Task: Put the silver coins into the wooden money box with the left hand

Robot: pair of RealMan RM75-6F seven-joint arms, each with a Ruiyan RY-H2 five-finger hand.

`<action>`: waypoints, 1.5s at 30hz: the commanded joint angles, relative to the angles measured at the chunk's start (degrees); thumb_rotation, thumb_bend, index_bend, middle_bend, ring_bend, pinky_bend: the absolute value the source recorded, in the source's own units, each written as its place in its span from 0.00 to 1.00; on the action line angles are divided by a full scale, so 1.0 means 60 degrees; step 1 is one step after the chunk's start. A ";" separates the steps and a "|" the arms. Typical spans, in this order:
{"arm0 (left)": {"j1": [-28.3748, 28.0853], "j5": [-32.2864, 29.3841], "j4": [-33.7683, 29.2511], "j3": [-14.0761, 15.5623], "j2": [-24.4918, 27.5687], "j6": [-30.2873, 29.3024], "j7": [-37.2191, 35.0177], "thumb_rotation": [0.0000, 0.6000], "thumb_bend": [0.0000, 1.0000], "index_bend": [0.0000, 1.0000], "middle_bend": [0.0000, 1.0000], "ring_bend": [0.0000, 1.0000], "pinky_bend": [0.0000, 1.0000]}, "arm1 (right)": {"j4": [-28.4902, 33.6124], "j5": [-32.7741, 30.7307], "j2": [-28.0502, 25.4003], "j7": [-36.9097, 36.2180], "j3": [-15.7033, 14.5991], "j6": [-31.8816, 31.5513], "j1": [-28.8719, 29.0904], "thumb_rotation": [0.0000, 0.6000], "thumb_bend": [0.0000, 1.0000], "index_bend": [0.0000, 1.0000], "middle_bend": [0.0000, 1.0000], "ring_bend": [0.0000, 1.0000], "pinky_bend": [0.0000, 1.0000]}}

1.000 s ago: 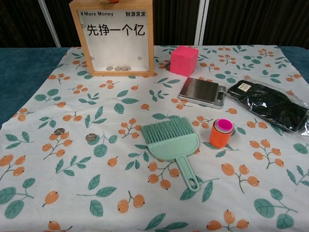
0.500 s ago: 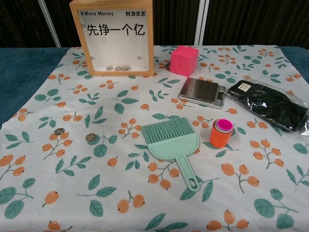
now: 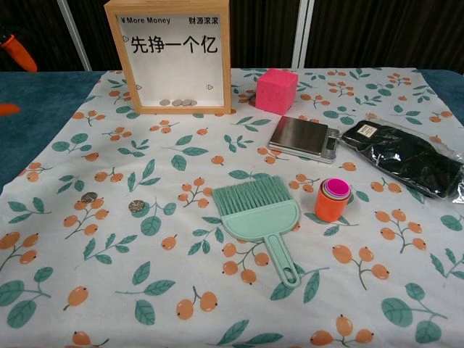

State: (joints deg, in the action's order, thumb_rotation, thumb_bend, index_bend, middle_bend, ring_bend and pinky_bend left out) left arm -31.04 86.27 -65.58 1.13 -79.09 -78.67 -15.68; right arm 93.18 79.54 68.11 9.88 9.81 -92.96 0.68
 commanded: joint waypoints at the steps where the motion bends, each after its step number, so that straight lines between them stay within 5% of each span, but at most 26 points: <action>1: -0.0134 0.0087 -0.0188 0.0243 0.0180 0.0775 0.0402 1.00 0.15 0.34 0.08 0.00 0.00 | -0.0006 0.0138 -0.0027 0.0001 -0.0076 -0.0022 -0.0005 1.00 0.36 0.06 0.02 0.00 0.00; 10: -0.0943 -0.0203 -0.0884 0.0015 0.0212 0.2504 0.2358 1.00 0.05 0.26 0.05 0.00 0.00 | -0.0038 0.0179 -0.0040 -0.0001 -0.0083 -0.0045 -0.0014 1.00 0.36 0.06 0.02 0.00 0.00; 21: -0.1407 -0.0666 -0.1607 -0.0074 -0.0098 0.3766 0.4359 1.00 0.03 0.25 0.06 0.00 0.00 | -0.0029 0.0054 -0.0035 -0.0012 -0.0005 -0.0056 -0.0024 1.00 0.36 0.06 0.02 0.00 0.00; 45: -0.1341 -0.0808 -0.0483 -0.0045 -0.1335 0.4302 0.4471 1.00 0.03 0.25 0.06 0.00 0.00 | 0.0032 -0.0019 -0.0039 0.0054 0.0012 -0.0037 -0.0038 1.00 0.36 0.06 0.02 0.00 0.00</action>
State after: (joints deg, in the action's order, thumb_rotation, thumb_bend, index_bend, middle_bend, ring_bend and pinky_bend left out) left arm -39.07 81.42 -68.66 0.84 -86.95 -52.97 11.27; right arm 93.38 79.43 67.87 10.20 9.88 -93.18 0.45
